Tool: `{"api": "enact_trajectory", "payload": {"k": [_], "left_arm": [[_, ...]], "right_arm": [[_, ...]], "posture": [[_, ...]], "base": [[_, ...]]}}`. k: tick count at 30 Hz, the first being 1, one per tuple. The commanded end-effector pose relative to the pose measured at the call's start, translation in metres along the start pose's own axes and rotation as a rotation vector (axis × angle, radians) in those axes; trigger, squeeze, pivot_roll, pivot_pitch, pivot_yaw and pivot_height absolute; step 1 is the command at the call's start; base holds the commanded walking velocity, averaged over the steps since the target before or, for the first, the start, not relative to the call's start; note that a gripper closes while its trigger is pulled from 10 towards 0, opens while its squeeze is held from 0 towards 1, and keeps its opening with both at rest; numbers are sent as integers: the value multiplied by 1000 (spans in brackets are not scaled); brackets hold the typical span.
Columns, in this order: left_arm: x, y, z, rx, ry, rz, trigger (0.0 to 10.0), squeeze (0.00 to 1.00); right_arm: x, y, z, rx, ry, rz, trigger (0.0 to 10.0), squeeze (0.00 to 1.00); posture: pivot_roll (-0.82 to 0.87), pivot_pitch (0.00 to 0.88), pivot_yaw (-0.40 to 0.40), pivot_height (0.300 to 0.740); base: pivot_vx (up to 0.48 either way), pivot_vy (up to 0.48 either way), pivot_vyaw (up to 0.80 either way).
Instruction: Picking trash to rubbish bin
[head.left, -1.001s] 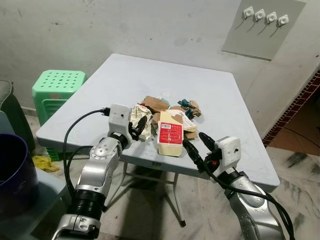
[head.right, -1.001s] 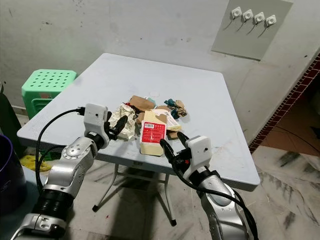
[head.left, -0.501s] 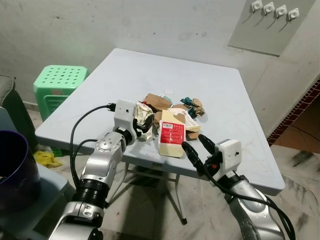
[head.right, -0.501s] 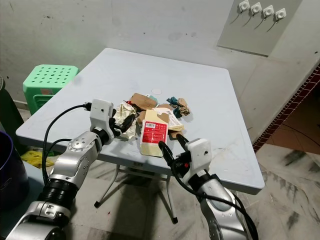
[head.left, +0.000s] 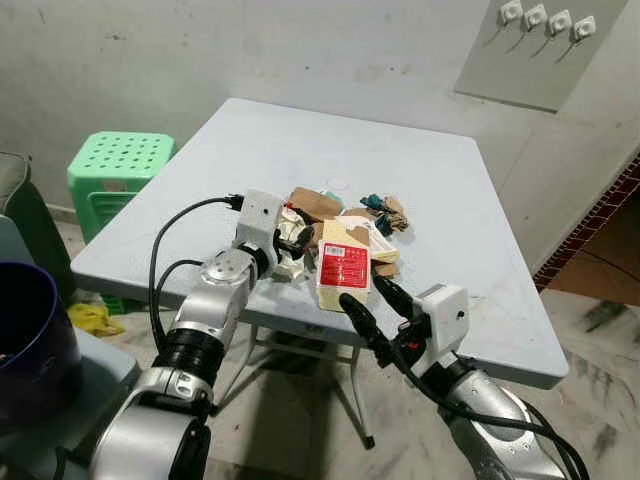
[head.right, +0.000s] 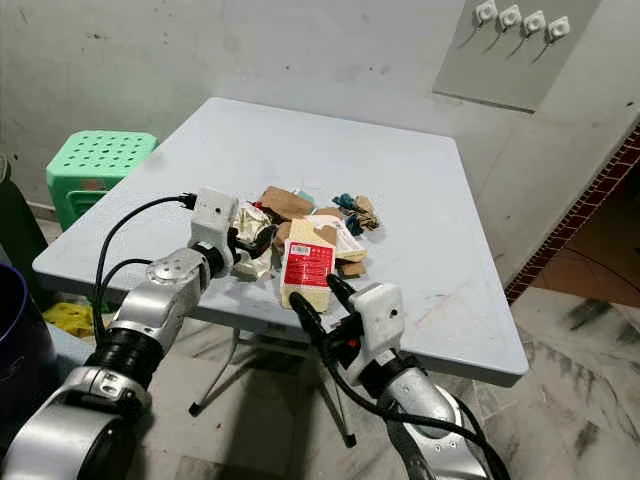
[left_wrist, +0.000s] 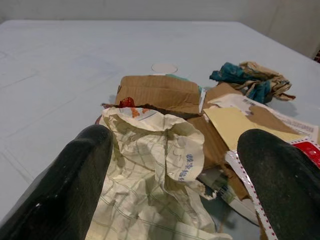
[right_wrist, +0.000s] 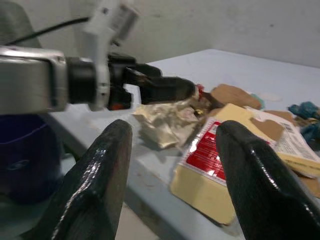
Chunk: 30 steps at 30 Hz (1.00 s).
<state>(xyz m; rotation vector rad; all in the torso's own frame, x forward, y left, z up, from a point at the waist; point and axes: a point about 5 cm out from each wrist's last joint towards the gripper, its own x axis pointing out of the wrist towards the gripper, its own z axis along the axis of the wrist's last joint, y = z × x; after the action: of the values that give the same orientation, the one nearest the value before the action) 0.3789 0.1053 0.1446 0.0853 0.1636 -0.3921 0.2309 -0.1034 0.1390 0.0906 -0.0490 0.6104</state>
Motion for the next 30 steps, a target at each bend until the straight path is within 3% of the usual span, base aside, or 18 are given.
{"api": "enact_trajectory", "payload": {"k": [1,16,23,28,29,30], "left_arm": [[5,0,9,25,-18,-8,10000,0],[15,-4,9,6,5,-9,10000,0],[14,-3,-13,-2,118,55,10000,0],[10,5,-20,19,127,91,10000,0],[9,6,-22,8,129,93,4706,0],[8,9,-23,-2,124,100,549,0]], "right_arm": [[-3,4,6,1,-3,-2,10000,0],[-21,25,28,45,8,-19,10000,0],[-34,32,34,70,37,-52,10000,0],[-37,34,32,83,57,-59,10000,0],[-38,34,32,86,61,-58,10000,0],[-38,34,32,89,67,-55,10000,0]], "posture": [[-139,26,-88,740],[-227,133,-105,740],[-253,180,-112,740],[-239,190,-118,740],[-234,191,-120,740],[-228,193,-123,740]], "base": [[0,0,0],[0,0,0],[0,0,0],[0,0,0],[0,0,0],[0,0,0]]}}
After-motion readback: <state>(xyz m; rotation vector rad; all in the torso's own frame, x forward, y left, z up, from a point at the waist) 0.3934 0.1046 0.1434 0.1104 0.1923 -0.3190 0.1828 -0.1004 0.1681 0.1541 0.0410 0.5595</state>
